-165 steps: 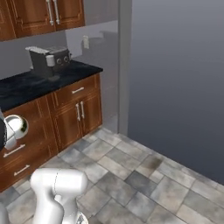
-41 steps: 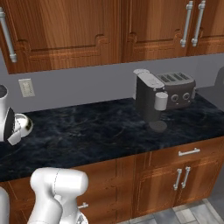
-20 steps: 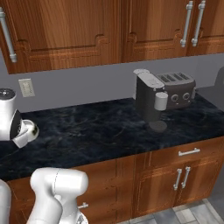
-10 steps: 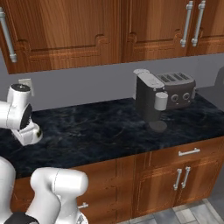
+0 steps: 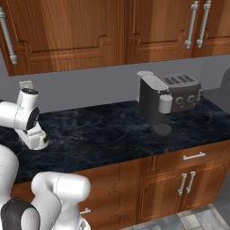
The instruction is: Clear the mugs and bowl far away from the sink.
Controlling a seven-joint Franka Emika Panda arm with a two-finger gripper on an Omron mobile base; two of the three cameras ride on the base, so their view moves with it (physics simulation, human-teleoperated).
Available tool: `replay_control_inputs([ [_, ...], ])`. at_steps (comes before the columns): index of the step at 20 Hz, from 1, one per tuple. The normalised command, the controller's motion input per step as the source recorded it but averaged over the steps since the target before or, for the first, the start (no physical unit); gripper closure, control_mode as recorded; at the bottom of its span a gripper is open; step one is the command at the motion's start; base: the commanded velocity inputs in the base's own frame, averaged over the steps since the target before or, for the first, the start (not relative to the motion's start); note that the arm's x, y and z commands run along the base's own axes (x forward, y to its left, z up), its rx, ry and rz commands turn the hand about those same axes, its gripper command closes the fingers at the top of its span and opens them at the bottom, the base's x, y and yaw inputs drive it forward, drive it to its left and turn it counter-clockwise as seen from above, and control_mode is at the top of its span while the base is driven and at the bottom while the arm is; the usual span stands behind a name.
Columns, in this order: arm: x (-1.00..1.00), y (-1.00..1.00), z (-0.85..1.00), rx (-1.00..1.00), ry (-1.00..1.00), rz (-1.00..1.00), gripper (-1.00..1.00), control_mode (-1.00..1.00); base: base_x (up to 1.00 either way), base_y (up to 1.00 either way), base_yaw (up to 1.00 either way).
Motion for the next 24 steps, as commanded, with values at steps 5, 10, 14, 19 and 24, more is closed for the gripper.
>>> replay_control_inputs([
  [5, 0.20, 0.00, -0.37, -0.06, 0.01, 0.00, 1.00, -1.00, 0.00, 0.00, 0.00],
  [10, 0.20, 0.00, -0.21, -0.02, 0.05, 0.00, 1.00, -1.00, 0.00, 0.00, 0.00],
  [14, 0.19, 0.00, -0.11, 0.00, 0.12, 0.00, 1.00, -1.00, 0.00, 0.00, 0.00],
  [19, 0.21, 0.01, -0.19, 0.00, 0.11, 0.00, 1.00, -1.00, 0.00, 0.00, 0.00],
  [24, 0.23, 0.01, -0.31, -0.01, 0.05, 0.00, 1.00, -1.00, 0.00, 0.00, 0.00],
])
